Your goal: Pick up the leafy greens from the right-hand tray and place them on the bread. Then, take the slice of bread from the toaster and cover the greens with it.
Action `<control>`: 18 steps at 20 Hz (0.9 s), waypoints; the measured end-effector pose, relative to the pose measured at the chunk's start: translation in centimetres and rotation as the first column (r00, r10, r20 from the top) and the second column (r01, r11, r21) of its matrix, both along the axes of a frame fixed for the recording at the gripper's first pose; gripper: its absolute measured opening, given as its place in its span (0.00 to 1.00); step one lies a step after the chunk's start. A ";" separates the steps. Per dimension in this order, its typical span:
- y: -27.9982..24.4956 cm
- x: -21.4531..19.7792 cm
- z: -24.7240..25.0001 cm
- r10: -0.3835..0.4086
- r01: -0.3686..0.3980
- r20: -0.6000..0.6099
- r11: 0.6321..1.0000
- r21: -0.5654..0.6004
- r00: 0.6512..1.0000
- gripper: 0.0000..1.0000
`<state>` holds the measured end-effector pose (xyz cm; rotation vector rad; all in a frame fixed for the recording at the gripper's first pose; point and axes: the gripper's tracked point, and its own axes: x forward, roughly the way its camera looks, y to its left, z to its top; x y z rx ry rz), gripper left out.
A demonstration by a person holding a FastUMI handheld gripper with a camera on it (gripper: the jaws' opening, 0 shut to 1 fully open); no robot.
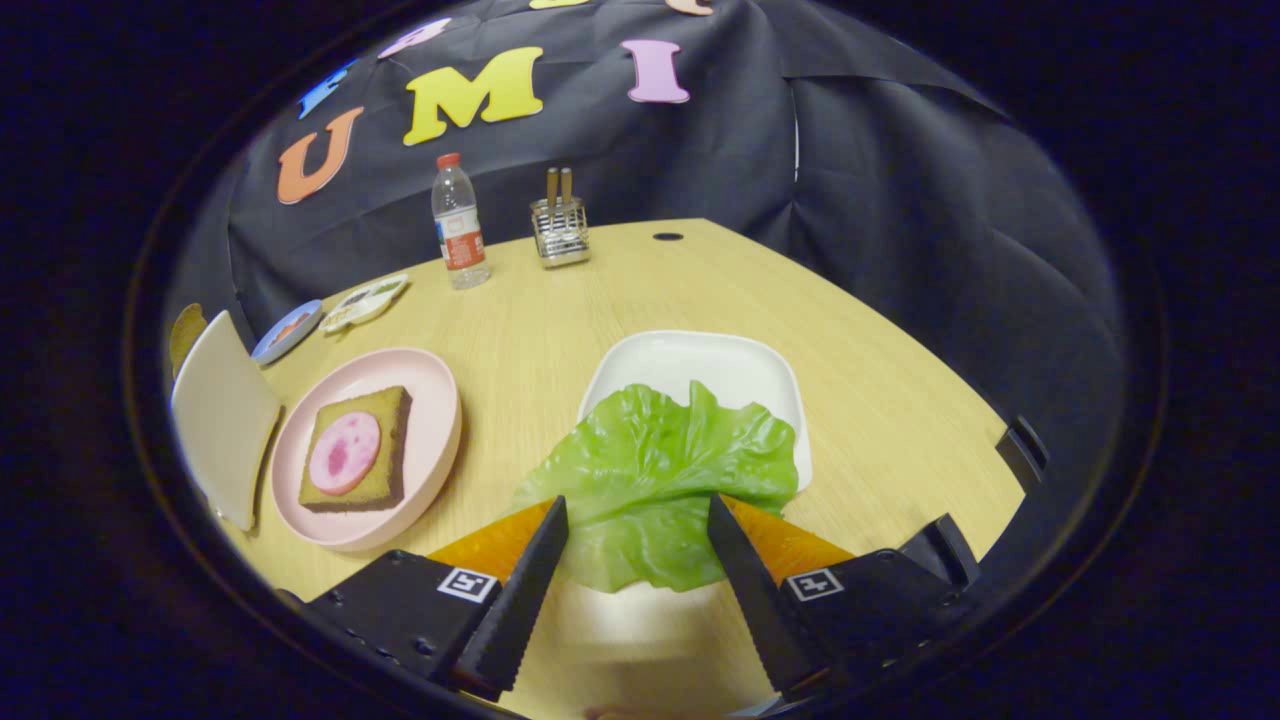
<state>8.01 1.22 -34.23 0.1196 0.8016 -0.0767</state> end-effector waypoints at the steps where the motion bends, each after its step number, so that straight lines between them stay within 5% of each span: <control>1: 0.1 -0.2 0.0 0.016 -0.016 -0.007 1.000 0.004 1.000 0.84; 2: 0.0 0.2 0.0 0.031 -0.031 0.004 0.999 0.006 1.000 0.82; 7: 0.6 0.2 0.0 0.075 -0.075 0.007 0.995 0.061 0.997 0.02; 18: 3.3 0.4 9.5 0.107 -0.117 0.192 0.992 0.043 0.976 0.00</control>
